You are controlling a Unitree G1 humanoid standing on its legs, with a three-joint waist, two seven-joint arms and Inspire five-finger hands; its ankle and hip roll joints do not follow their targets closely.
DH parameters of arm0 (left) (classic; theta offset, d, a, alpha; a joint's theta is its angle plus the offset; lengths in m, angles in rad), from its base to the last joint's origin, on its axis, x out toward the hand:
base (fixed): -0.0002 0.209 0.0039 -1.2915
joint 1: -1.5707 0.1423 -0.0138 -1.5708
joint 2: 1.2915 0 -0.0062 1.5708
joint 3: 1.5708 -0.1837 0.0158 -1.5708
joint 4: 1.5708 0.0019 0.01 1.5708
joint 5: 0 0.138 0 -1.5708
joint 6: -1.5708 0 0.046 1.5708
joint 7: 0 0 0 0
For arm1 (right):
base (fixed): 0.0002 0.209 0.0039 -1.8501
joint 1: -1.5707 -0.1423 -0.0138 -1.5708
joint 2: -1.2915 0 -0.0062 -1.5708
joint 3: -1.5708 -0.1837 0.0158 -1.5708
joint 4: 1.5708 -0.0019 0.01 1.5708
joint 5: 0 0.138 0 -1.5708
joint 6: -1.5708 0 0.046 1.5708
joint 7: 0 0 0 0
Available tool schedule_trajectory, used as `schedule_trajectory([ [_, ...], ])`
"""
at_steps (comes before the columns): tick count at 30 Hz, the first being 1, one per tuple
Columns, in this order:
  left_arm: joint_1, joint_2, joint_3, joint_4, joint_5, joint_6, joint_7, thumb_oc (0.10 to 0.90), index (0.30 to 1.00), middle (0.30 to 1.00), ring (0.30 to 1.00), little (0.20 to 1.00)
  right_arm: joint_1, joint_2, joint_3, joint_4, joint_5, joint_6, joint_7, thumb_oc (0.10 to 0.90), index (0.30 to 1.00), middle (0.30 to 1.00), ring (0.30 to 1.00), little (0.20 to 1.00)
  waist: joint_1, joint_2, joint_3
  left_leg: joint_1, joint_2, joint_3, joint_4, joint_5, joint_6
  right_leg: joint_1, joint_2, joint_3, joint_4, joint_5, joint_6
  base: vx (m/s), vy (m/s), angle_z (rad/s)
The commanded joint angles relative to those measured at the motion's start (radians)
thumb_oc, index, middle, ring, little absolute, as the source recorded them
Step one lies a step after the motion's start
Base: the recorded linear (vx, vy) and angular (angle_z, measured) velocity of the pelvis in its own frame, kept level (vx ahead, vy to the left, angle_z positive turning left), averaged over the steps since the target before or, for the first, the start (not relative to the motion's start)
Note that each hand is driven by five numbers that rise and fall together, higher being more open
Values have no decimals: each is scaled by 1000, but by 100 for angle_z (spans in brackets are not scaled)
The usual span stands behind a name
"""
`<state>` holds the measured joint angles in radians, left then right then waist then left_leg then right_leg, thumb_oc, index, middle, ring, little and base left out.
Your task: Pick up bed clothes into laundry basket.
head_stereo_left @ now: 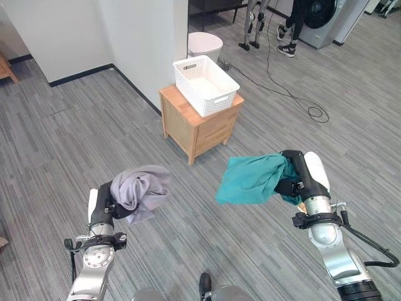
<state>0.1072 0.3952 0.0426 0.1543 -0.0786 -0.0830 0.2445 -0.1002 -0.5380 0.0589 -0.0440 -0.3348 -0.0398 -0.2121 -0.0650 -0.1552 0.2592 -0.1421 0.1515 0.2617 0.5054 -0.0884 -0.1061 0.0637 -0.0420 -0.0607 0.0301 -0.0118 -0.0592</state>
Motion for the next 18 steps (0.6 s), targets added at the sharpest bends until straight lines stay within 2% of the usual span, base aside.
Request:
schedule_trajectory([
  [1, -74, 60, 53, -138, 4, -118, 6, 400, 300, 300, 300, 300, -78, -76, -58, -89, -13, -82, -55, 400, 300, 300, 300, 300, -3, 12, -74, 103, -80, 61, -289, 48, 56, 13, -54, 37, -117, 56, 140, 403, 163, 4],
  [2, -69, 62, 57, -145, 8, -118, 4, 400, 300, 300, 300, 300, -69, -80, -62, -85, -13, -83, -52, 400, 300, 300, 300, 300, 7, 38, -73, 51, -61, 90, -458, 147, 37, 61, -32, 31, -117, 19, 145, 412, 155, 7],
  [3, -65, 63, 56, -147, 12, -117, 6, 400, 300, 300, 300, 300, -70, -84, -63, -83, -14, -82, -55, 400, 300, 300, 300, 300, 15, 44, -71, 30, -51, 114, -542, 203, 26, 86, -30, 26, -117, 2, 145, 440, 158, -10],
  [4, -65, 62, 55, -147, 13, -117, 6, 400, 300, 300, 300, 300, -69, -85, -63, -82, -14, -82, -56, 400, 300, 300, 300, 300, 14, 42, -72, 42, -59, 113, -560, 208, 25, 91, -34, 24, -117, -5, 147, 431, 151, -26],
  [5, -61, 64, 56, -150, 16, -116, 10, 400, 300, 300, 300, 300, -70, -93, -59, -81, -14, -80, -52, 400, 300, 300, 300, 300, 24, 43, -74, -13, -32, 129, -593, 227, 11, 128, -39, 21, -117, -18, 151, 290, 100, -43],
  [8, -27, 63, 68, -163, 15, -119, 9, 400, 300, 300, 300, 300, -75, -97, -41, -88, -18, -80, -33, 400, 300, 300, 300, 300, 40, 50, -95, -19, -29, 106, -593, 214, 16, 155, -43, 39, -117, -29, 165, 445, 202, -45],
  [9, -14, 69, 73, -170, 22, -118, 9, 400, 300, 300, 300, 300, -72, -100, -35, -89, -20, -84, -29, 400, 300, 300, 300, 300, 46, 56, -107, -12, -25, 83, -593, 236, 14, 166, -43, 55, -117, -33, 161, 339, 180, -64],
  [11, -7, 80, 77, -169, 29, -115, 8, 400, 300, 300, 300, 300, -73, -93, -19, -72, -29, -84, -20, 400, 300, 300, 300, 300, 51, 46, -133, 23, -40, 79, -593, 229, 36, 187, -61, 65, -92, -16, 166, 435, 224, -74],
  [13, -25, 114, 80, -151, 32, -111, 9, 400, 300, 300, 300, 300, -96, -88, 3, -33, -28, -85, -20, 400, 300, 300, 300, 300, 59, 25, -136, 68, -40, 111, -593, 211, 52, 162, -66, 51, 44, 12, 197, 368, 170, -67],
  [14, -74, 156, 68, -121, 23, -104, 18, 400, 300, 300, 300, 300, -147, -98, 28, -3, -27, -72, -21, 400, 300, 300, 300, 300, 52, 9, -122, 115, -36, 119, -593, 192, 65, 95, -65, 38, 211, 95, 241, 364, 153, -24],
  [15, -107, 177, 61, -102, 18, -104, 29, 400, 300, 300, 300, 300, -187, -113, 42, 21, -26, -68, -30, 400, 300, 300, 300, 300, 48, 4, -113, 128, -31, 124, -593, 183, 69, 53, -64, 37, 290, 128, 256, 256, 102, -25],
  [16, -107, 177, 61, -102, 18, -104, 29, 400, 300, 300, 300, 300, -187, -113, 42, 21, -26, -68, -30, 400, 300, 300, 300, 300, 48, 4, -113, 128, -31, 124, -593, 183, 69, 52, -64, 38, 290, 128, 256, 174, 83, 11],
  [17, -125, 194, 63, -86, 13, -100, 38, 400, 300, 300, 300, 300, -221, -120, 55, 43, -20, -60, -36, 400, 300, 300, 300, 300, 46, 1, -109, 145, -25, 132, -593, 168, 73, 19, -73, 7, 342, 140, 259, 266, 84, 18],
  [18, -161, 220, 59, -76, 4, -99, 44, 400, 300, 300, 300, 300, -277, -142, 75, 78, -13, -47, -42, 400, 300, 300, 300, 300, 52, -2, -104, 173, -17, 145, -593, 145, 75, -27, -118, -73, 370, 147, 254, 367, 84, 28],
])
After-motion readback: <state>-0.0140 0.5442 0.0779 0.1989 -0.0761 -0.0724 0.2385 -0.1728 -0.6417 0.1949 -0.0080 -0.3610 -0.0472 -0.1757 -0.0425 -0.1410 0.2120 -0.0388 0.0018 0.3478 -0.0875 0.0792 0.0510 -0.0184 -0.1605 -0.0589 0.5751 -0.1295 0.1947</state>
